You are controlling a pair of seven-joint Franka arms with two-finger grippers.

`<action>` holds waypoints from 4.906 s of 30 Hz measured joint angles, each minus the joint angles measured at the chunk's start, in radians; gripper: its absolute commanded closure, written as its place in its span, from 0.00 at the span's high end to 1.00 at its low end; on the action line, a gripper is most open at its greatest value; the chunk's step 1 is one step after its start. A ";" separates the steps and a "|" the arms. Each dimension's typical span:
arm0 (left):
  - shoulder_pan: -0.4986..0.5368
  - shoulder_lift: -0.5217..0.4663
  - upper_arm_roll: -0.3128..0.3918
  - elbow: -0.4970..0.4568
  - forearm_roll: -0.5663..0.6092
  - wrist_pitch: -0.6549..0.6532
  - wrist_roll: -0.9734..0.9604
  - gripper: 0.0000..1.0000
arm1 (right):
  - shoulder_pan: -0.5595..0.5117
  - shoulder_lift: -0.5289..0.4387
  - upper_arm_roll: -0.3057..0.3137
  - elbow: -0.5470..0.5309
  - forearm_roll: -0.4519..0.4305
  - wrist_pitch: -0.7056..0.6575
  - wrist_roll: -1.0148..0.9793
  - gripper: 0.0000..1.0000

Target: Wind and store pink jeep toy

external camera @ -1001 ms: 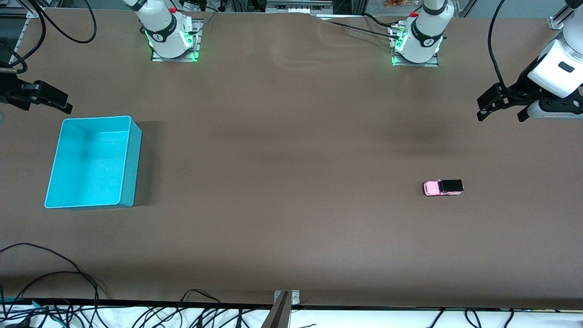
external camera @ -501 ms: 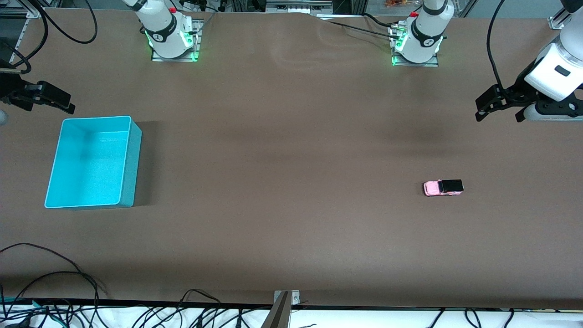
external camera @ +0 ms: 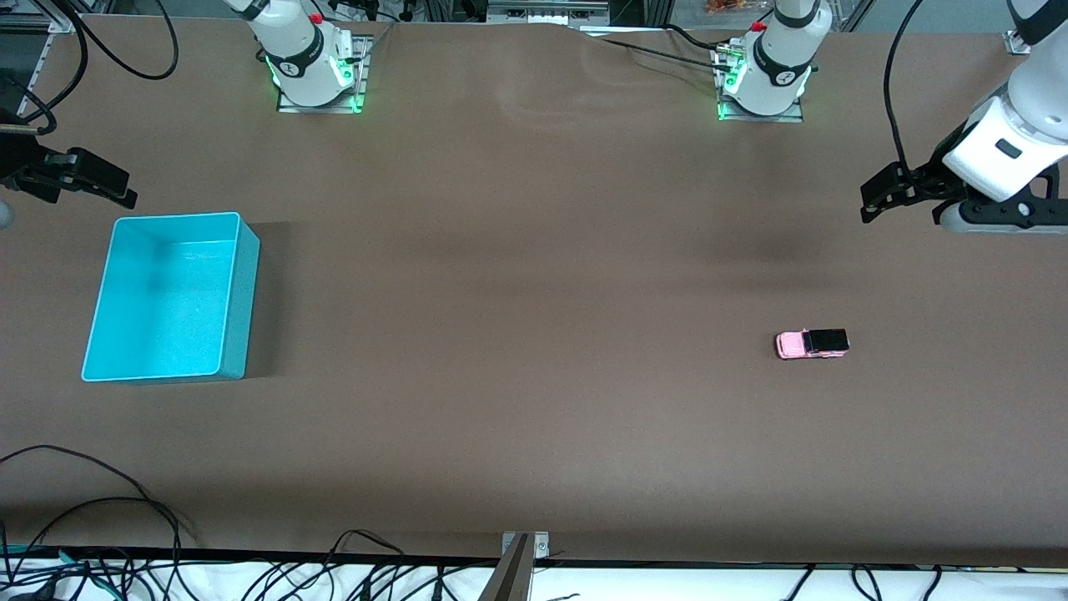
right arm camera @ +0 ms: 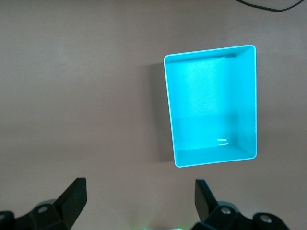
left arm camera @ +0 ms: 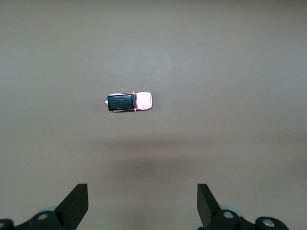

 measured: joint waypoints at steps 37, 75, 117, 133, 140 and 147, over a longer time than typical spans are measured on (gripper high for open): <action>0.017 0.124 0.032 -0.389 0.039 0.574 0.013 1.00 | 0.000 -0.006 -0.002 0.000 -0.003 -0.040 0.008 1.00; 0.032 0.312 0.064 -0.499 0.153 0.882 0.762 1.00 | 0.006 0.006 -0.003 -0.001 -0.038 -0.028 0.008 1.00; 0.067 0.482 0.066 -0.402 -0.014 0.977 1.492 1.00 | 0.001 0.020 -0.012 -0.001 -0.039 -0.014 -0.014 1.00; 0.072 0.524 0.065 -0.373 -0.021 0.977 1.606 1.00 | 0.001 0.020 -0.012 -0.001 -0.040 -0.012 -0.014 1.00; 0.072 0.539 0.065 -0.364 -0.042 0.977 1.643 0.62 | 0.001 0.020 -0.012 -0.001 -0.040 -0.012 -0.014 1.00; 0.072 0.542 0.064 -0.358 -0.042 0.977 1.649 0.06 | 0.001 0.020 -0.012 -0.001 -0.040 -0.012 -0.014 1.00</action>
